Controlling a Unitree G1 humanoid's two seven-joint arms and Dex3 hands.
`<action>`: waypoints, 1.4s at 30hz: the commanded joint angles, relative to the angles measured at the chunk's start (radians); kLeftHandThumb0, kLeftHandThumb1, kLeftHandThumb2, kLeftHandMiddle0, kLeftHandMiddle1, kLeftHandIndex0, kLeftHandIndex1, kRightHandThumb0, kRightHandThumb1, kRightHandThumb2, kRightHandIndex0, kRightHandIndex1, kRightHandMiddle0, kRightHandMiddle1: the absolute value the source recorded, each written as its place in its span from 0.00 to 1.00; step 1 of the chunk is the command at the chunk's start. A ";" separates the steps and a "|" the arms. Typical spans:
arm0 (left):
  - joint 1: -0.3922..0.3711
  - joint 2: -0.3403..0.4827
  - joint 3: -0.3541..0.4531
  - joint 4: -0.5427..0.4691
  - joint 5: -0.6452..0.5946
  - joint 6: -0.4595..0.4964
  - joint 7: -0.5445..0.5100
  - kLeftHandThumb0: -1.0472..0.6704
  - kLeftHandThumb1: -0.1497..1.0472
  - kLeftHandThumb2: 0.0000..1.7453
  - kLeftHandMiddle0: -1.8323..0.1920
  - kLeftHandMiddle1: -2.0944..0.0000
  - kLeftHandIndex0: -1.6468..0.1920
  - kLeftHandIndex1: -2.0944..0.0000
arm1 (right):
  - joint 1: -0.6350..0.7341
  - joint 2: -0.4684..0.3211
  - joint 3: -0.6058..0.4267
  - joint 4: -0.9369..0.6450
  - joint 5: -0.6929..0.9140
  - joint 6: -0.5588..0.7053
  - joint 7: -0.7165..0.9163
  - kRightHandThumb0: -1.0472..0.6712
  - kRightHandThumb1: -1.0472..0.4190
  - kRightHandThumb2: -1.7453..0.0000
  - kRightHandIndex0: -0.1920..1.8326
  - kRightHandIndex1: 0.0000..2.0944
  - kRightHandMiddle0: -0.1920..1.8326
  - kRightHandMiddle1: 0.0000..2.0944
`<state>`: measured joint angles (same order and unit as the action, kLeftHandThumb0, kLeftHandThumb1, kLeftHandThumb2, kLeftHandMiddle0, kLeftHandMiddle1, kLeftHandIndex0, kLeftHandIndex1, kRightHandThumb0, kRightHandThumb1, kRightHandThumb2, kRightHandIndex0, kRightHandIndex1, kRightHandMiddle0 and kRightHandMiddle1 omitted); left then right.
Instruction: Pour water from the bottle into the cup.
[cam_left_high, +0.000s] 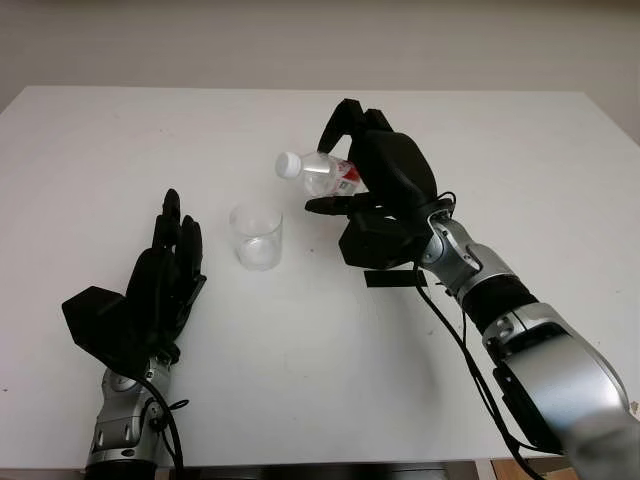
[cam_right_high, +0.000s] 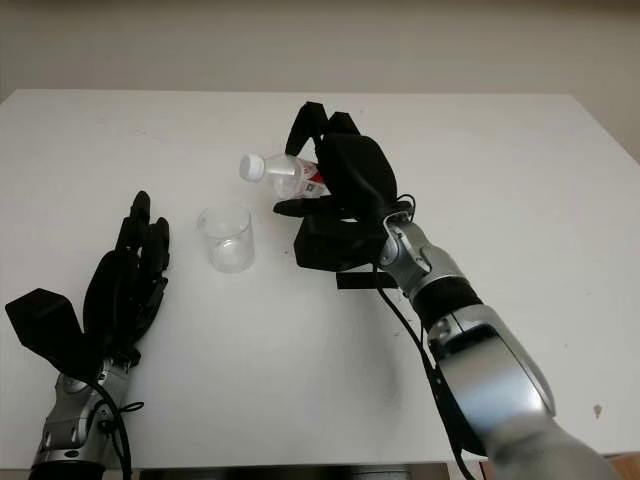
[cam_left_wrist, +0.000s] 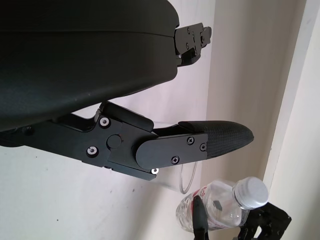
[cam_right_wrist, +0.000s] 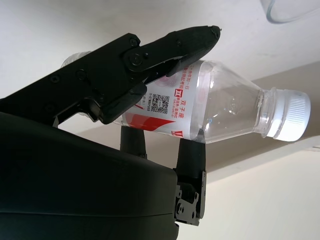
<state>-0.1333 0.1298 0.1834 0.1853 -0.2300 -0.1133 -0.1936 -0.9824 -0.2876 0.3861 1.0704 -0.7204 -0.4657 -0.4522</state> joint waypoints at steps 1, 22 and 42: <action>-0.003 -0.012 -0.008 0.013 0.006 -0.005 0.003 0.17 1.00 0.30 1.00 0.98 1.00 0.98 | -0.058 -0.004 0.017 0.016 -0.015 -0.005 -0.032 0.37 0.00 0.84 0.69 1.00 0.50 1.00; -0.006 -0.030 -0.012 0.046 0.022 -0.044 0.017 0.16 1.00 0.31 1.00 0.98 1.00 0.98 | -0.238 -0.060 0.198 0.113 -0.190 0.019 -0.233 0.36 0.00 0.84 0.70 1.00 0.47 1.00; -0.003 -0.040 -0.014 0.049 0.029 -0.053 0.024 0.15 1.00 0.31 1.00 0.97 1.00 0.98 | -0.313 -0.077 0.395 0.146 -0.371 -0.014 -0.410 0.33 0.00 0.88 0.69 1.00 0.44 1.00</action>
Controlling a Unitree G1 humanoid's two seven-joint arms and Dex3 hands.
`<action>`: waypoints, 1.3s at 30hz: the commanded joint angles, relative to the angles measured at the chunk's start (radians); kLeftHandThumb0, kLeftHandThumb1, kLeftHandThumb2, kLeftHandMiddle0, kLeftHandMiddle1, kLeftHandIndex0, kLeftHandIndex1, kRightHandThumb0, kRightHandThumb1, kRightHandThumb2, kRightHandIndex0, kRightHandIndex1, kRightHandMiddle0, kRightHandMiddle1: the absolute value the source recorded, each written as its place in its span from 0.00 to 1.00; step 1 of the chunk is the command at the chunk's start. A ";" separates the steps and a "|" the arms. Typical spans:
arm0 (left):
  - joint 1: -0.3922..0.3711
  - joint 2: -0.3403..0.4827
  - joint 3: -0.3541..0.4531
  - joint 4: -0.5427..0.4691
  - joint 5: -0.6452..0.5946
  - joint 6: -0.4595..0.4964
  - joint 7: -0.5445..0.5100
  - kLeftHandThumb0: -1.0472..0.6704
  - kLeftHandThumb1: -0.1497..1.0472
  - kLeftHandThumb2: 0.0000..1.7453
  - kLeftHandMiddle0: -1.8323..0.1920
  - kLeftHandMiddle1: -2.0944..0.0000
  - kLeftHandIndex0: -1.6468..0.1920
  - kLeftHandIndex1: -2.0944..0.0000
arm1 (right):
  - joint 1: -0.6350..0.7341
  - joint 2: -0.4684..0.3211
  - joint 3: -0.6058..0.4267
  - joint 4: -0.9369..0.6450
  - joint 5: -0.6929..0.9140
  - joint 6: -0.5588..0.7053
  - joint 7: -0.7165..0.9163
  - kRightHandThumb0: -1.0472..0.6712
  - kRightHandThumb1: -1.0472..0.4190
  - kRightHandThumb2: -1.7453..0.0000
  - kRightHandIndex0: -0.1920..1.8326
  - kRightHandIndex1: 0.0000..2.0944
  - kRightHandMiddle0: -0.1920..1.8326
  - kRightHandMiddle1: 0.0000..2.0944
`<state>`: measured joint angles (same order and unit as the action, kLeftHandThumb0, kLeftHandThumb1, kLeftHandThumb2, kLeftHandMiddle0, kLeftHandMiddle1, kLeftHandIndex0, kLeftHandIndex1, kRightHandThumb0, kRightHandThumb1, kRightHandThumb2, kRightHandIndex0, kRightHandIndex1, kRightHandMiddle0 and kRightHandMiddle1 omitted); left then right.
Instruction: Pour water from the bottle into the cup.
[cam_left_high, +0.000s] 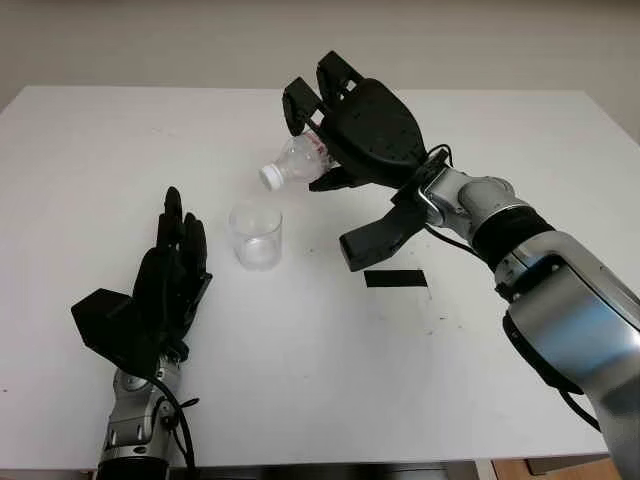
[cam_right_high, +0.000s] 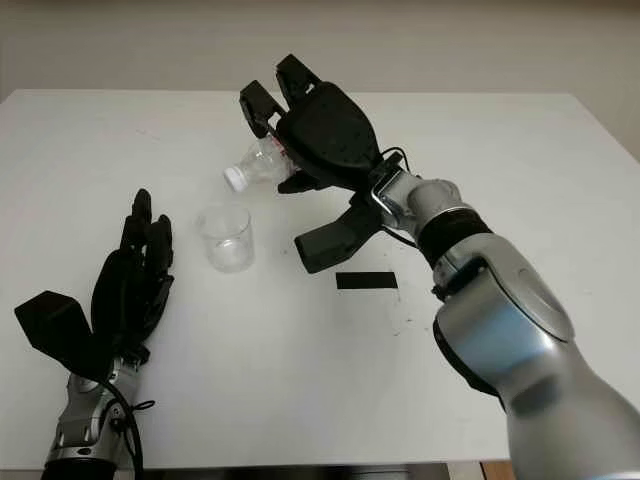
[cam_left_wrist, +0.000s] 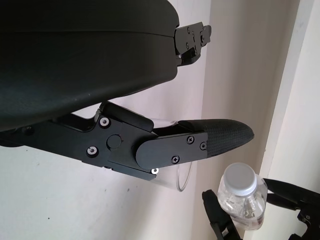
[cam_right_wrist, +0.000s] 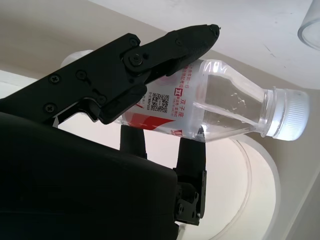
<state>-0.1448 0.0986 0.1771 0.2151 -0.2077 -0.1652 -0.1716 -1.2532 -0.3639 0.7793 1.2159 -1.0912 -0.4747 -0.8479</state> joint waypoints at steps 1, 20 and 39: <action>0.008 -0.009 -0.009 0.019 0.008 -0.002 0.003 0.15 1.00 0.31 1.00 0.97 1.00 0.98 | -0.043 0.002 0.004 0.001 0.000 -0.010 -0.012 0.33 0.00 0.89 0.69 1.00 0.44 1.00; 0.012 -0.014 -0.009 0.015 0.009 -0.002 0.014 0.15 1.00 0.31 1.00 0.98 1.00 0.98 | -0.055 0.035 0.099 0.016 -0.085 0.094 -0.108 0.31 0.00 0.86 0.69 1.00 0.36 1.00; 0.006 -0.008 -0.005 0.025 0.005 -0.001 0.008 0.14 1.00 0.31 1.00 0.97 1.00 0.98 | -0.035 0.053 -0.001 0.027 0.065 -0.008 -0.053 0.33 0.00 0.92 0.69 1.00 0.40 1.00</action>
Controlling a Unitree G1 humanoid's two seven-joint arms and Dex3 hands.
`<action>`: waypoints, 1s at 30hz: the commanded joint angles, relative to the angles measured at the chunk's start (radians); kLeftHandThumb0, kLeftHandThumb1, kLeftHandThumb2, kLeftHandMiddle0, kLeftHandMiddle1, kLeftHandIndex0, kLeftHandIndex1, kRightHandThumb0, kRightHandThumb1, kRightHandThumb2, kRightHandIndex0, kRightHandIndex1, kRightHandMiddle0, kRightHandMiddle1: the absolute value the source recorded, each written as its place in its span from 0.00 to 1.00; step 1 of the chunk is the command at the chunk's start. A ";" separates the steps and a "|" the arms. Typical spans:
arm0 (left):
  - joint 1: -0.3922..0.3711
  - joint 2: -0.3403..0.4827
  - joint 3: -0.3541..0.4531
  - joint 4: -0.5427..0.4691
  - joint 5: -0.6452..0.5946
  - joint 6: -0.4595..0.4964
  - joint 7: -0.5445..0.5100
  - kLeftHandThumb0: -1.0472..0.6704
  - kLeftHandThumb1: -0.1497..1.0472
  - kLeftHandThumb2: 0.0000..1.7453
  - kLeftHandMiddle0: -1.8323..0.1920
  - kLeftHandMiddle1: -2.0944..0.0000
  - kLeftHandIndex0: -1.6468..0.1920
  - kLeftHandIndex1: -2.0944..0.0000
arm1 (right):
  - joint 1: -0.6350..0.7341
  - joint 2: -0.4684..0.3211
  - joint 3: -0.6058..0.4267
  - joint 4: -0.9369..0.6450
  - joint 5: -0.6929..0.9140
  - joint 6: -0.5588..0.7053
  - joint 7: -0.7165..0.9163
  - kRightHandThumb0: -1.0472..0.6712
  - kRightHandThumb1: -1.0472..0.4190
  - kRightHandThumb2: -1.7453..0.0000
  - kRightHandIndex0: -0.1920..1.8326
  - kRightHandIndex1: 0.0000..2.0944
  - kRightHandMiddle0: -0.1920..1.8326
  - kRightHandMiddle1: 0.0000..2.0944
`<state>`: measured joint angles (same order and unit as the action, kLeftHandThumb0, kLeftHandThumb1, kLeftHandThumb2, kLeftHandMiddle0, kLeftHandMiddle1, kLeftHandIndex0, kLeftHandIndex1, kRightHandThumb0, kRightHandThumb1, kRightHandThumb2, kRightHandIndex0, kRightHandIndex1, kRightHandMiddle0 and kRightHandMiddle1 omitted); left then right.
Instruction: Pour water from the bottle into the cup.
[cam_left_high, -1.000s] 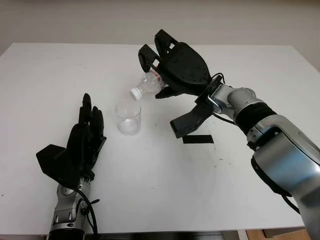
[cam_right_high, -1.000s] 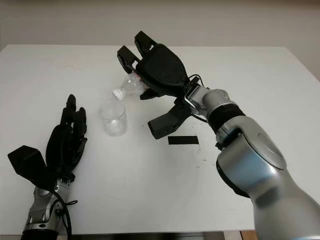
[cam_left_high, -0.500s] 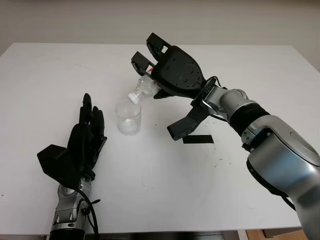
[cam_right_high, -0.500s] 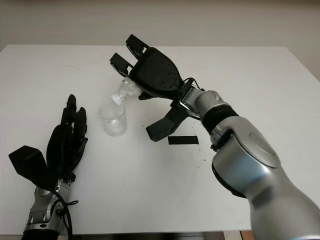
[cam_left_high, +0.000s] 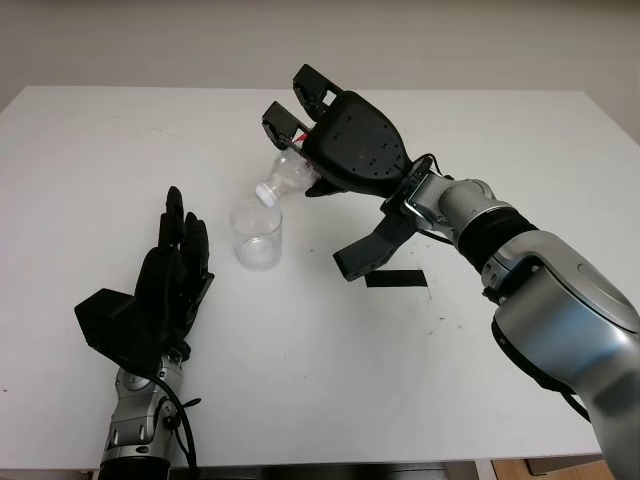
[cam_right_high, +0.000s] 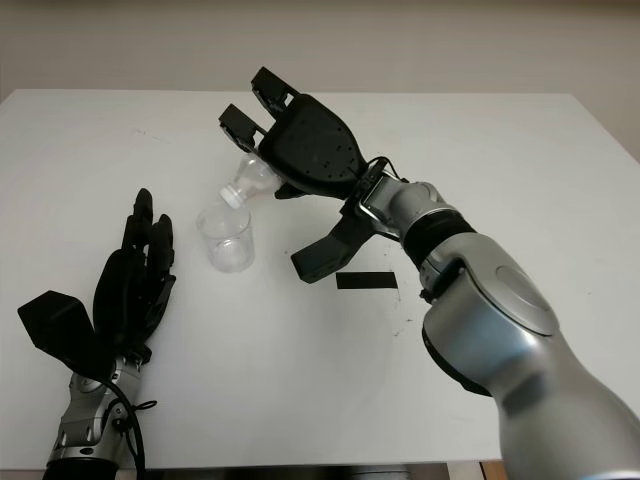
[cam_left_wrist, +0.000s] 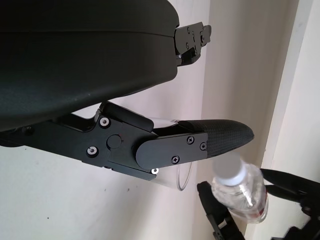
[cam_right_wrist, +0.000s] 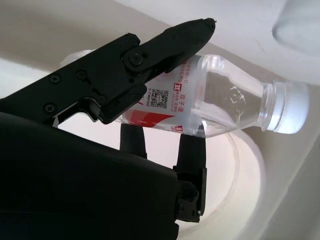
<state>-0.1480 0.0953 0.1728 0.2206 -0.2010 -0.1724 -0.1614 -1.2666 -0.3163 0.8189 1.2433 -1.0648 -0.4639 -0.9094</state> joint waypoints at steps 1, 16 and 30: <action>0.009 -0.004 0.000 0.019 -0.004 0.007 -0.003 0.15 1.00 0.31 1.00 0.97 1.00 0.98 | -0.016 0.008 -0.063 0.000 0.069 -0.035 0.024 0.35 0.00 0.88 0.70 1.00 0.47 1.00; 0.025 0.015 0.012 -0.006 -0.013 0.027 -0.030 0.16 1.00 0.31 1.00 0.98 1.00 0.98 | 0.164 0.097 -0.507 -0.088 0.645 -0.058 0.566 0.37 0.00 0.78 0.74 1.00 0.58 1.00; 0.028 0.019 0.004 -0.015 -0.015 0.043 -0.050 0.16 1.00 0.32 1.00 0.98 1.00 0.98 | 0.501 0.135 -0.745 -0.549 0.948 0.254 0.846 0.40 0.00 0.75 0.72 1.00 0.56 1.00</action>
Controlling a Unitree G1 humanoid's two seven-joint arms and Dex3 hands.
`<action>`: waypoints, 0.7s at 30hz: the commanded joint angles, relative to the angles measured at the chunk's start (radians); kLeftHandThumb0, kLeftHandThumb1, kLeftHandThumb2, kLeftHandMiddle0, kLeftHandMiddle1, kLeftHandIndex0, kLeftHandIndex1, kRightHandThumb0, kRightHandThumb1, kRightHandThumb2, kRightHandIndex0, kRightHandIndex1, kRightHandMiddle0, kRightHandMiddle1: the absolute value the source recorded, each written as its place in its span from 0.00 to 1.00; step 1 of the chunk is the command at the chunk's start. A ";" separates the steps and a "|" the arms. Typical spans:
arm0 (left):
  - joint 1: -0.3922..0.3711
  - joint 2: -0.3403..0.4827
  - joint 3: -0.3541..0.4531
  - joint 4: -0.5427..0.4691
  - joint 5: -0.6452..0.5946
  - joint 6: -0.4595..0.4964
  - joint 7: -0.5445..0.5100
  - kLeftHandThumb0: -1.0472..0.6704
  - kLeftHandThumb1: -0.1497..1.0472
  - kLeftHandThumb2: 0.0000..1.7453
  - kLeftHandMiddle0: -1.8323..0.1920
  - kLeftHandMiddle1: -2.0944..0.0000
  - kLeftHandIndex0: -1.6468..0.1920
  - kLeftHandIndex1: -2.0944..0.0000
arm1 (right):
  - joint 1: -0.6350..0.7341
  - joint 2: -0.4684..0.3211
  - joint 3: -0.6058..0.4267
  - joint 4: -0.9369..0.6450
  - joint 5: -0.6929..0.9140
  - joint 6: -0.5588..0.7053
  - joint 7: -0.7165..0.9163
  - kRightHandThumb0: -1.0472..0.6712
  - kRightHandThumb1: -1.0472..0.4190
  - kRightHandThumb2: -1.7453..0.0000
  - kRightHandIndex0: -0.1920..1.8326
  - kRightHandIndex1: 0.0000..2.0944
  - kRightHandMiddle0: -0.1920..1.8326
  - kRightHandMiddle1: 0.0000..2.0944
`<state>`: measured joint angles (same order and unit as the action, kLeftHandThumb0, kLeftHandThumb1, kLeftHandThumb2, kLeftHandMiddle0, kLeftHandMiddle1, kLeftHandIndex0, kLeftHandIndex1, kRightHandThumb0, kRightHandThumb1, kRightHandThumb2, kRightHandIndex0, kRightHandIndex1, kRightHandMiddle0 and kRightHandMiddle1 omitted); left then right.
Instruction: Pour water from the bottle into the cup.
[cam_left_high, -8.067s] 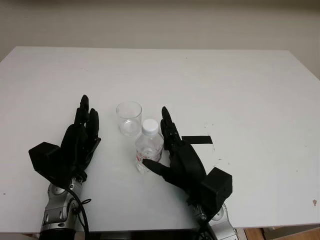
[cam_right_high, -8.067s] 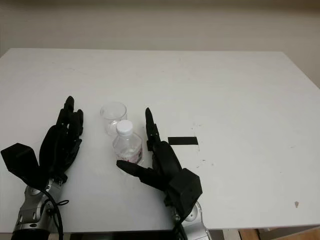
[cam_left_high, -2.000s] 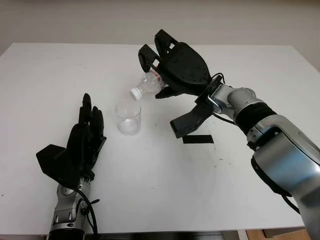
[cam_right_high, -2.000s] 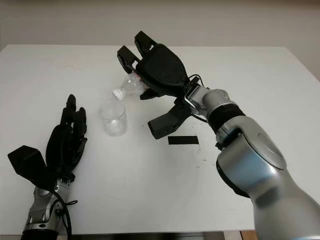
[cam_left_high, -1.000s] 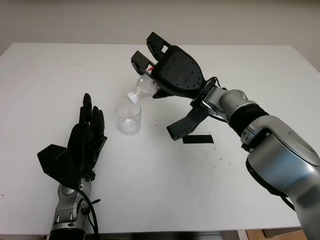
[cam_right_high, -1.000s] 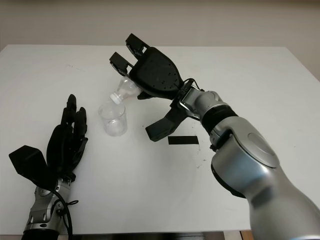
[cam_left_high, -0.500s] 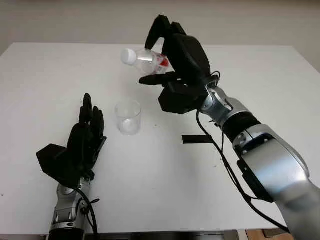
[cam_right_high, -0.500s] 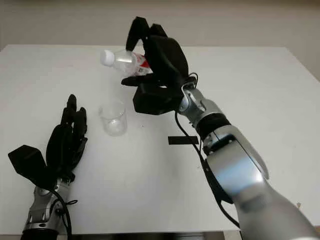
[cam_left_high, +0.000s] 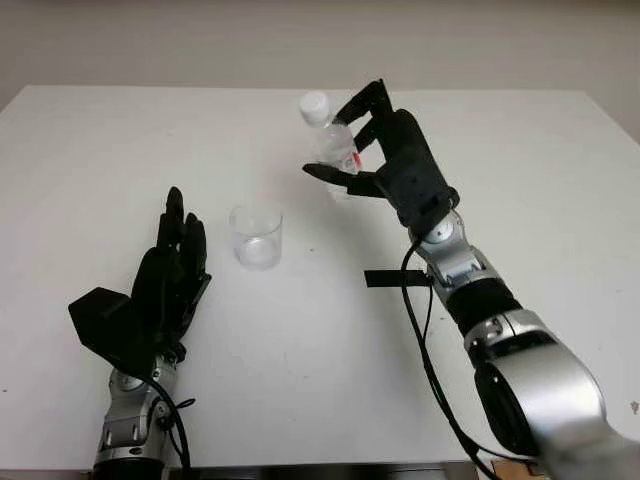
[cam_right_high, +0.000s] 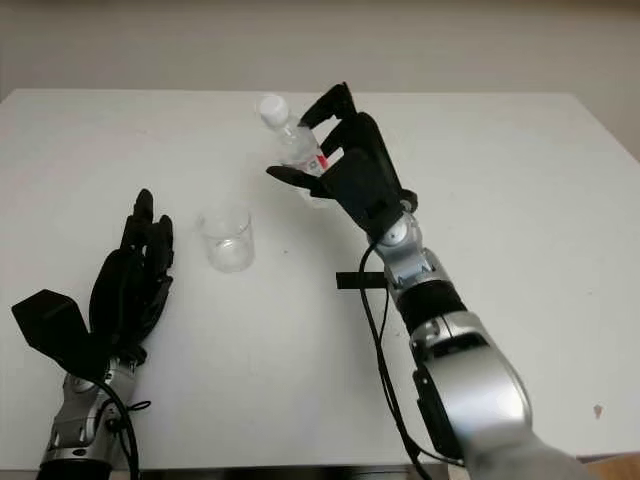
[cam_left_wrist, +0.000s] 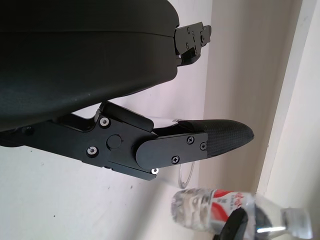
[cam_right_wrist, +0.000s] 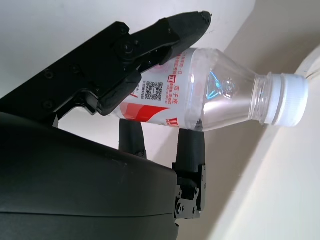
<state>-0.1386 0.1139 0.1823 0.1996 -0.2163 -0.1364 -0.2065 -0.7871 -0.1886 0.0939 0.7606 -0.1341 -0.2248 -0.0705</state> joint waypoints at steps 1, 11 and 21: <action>0.019 0.000 -0.005 0.006 0.001 0.009 -0.005 0.16 1.00 0.32 1.00 0.98 1.00 0.98 | 0.060 0.008 -0.032 -0.119 0.033 0.025 0.016 0.40 0.00 0.75 0.71 1.00 0.54 1.00; 0.023 -0.002 -0.002 0.008 -0.006 0.007 -0.011 0.16 1.00 0.31 1.00 0.99 1.00 0.99 | 0.333 0.028 -0.090 -0.614 0.102 0.317 0.058 0.38 0.00 0.75 0.72 1.00 0.54 1.00; 0.033 0.001 -0.001 -0.010 -0.019 0.018 -0.020 0.16 1.00 0.31 1.00 0.99 1.00 0.99 | 0.422 0.049 -0.118 -0.767 0.132 0.463 0.068 0.38 0.00 0.74 0.75 1.00 0.54 1.00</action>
<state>-0.1246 0.1160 0.1836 0.1881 -0.2304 -0.1250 -0.2205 -0.3604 -0.1471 -0.0132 0.0344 -0.0086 0.2259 -0.0044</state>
